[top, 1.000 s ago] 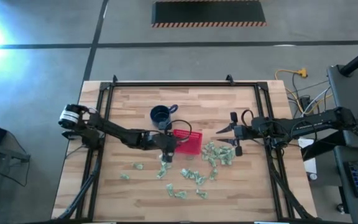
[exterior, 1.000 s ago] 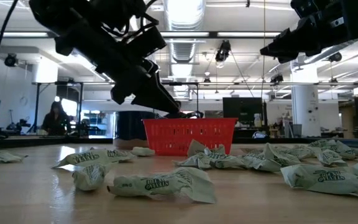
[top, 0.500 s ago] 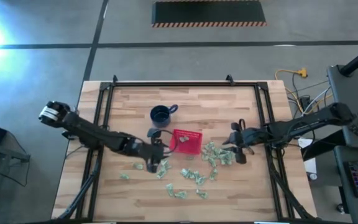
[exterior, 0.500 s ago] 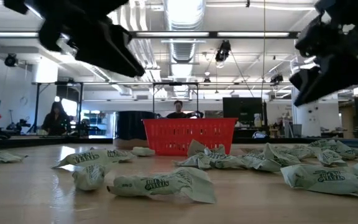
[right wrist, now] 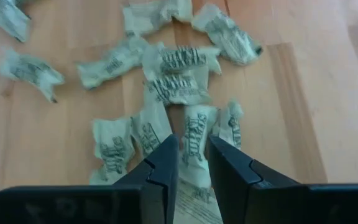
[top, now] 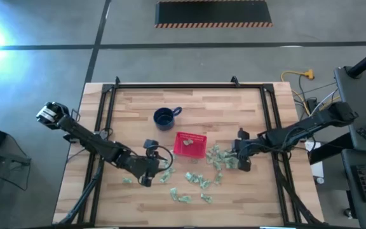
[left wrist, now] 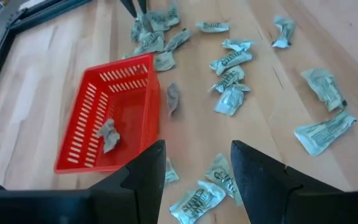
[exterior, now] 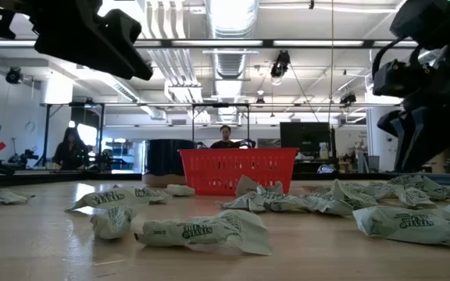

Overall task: Pick and place Stevia / Truvia into bins
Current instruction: Put the white stevia packet into the red basket

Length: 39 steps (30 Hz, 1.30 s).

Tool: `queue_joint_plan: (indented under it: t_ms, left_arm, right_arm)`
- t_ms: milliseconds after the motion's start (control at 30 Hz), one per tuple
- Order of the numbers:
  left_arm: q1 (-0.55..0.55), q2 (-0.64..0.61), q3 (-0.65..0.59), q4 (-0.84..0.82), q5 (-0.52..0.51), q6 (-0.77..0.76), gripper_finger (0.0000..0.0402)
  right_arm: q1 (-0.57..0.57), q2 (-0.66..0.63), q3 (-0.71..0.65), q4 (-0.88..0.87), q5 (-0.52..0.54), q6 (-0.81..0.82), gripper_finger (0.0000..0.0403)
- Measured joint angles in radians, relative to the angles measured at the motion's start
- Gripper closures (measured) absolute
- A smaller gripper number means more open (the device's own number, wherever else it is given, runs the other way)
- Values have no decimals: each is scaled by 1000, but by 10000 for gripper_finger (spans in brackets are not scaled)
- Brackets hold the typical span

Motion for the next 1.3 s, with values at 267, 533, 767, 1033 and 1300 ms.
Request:
queue_joint_plan:
  t_ms: [267,533,767,1033,1300]
  left_arm:
    - [-5,0,-1,-2,-1,-44,236]
    - [-13,0,-2,-1,-1,-46,236]
    - [-13,0,-3,-2,-1,-45,236]
    - [-13,0,-17,-29,-28,-46,236]
    - [-13,-1,-49,-45,-31,-75,236]
  right_arm:
    - [0,111,0,46,-4,19,322]
    - [8,145,2,65,0,-1,369]
    - [37,94,17,61,45,-24,394]
    - [37,36,79,171,141,-188,394]
    - [4,179,178,470,153,-502,394]
